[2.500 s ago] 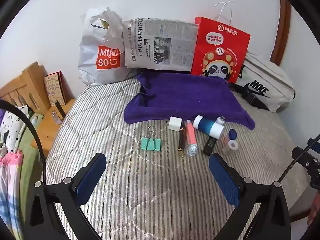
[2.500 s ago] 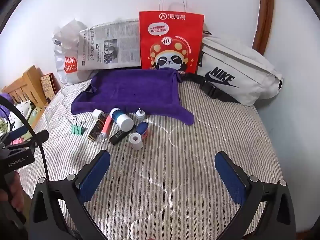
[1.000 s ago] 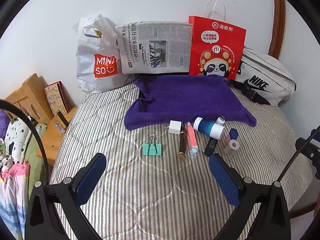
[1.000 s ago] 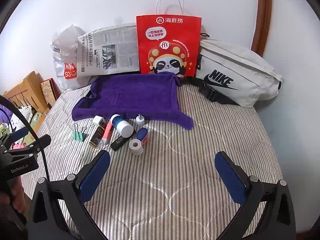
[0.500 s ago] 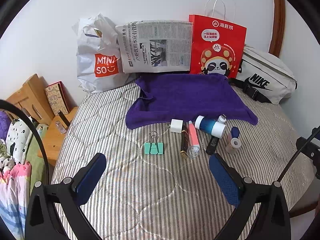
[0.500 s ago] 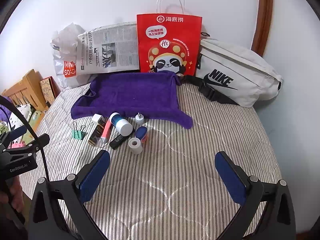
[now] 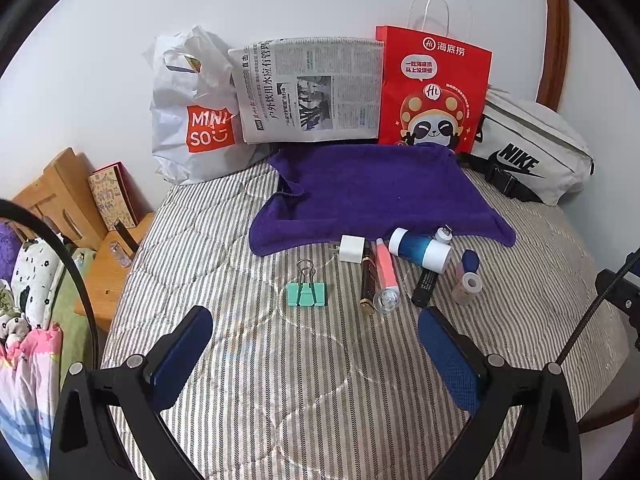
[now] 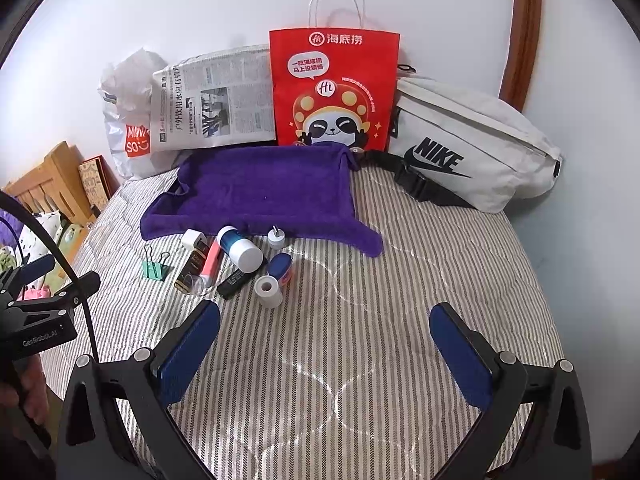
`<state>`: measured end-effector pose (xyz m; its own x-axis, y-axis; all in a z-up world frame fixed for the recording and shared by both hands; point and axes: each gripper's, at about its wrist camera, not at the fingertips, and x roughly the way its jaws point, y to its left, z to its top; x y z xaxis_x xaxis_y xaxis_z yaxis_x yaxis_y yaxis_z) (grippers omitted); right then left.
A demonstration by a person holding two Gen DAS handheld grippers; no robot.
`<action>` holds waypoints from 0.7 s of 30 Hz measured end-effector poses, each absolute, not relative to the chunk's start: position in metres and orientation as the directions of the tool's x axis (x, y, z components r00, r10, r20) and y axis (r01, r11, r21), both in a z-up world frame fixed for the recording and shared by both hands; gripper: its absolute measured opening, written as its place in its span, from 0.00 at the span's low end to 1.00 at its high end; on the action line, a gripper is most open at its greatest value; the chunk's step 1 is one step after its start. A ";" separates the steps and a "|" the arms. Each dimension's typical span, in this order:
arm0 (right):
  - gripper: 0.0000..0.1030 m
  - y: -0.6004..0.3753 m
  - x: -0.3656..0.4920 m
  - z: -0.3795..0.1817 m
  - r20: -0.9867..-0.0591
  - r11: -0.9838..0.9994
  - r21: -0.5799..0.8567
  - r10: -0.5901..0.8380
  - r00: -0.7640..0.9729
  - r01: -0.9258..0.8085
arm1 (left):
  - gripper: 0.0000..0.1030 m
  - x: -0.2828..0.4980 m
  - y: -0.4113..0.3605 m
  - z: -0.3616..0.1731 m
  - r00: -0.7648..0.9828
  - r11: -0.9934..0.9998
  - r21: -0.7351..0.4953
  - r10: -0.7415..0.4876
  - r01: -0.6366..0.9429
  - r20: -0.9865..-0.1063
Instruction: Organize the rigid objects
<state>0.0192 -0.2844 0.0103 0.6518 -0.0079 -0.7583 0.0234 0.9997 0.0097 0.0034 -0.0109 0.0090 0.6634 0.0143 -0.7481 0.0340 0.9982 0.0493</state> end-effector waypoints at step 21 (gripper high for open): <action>1.00 -0.280 0.019 0.008 -0.763 1.000 0.008 -0.001 0.647 0.012 | 1.00 0.005 -0.010 0.012 0.660 0.998 0.058 0.022 0.032 -0.751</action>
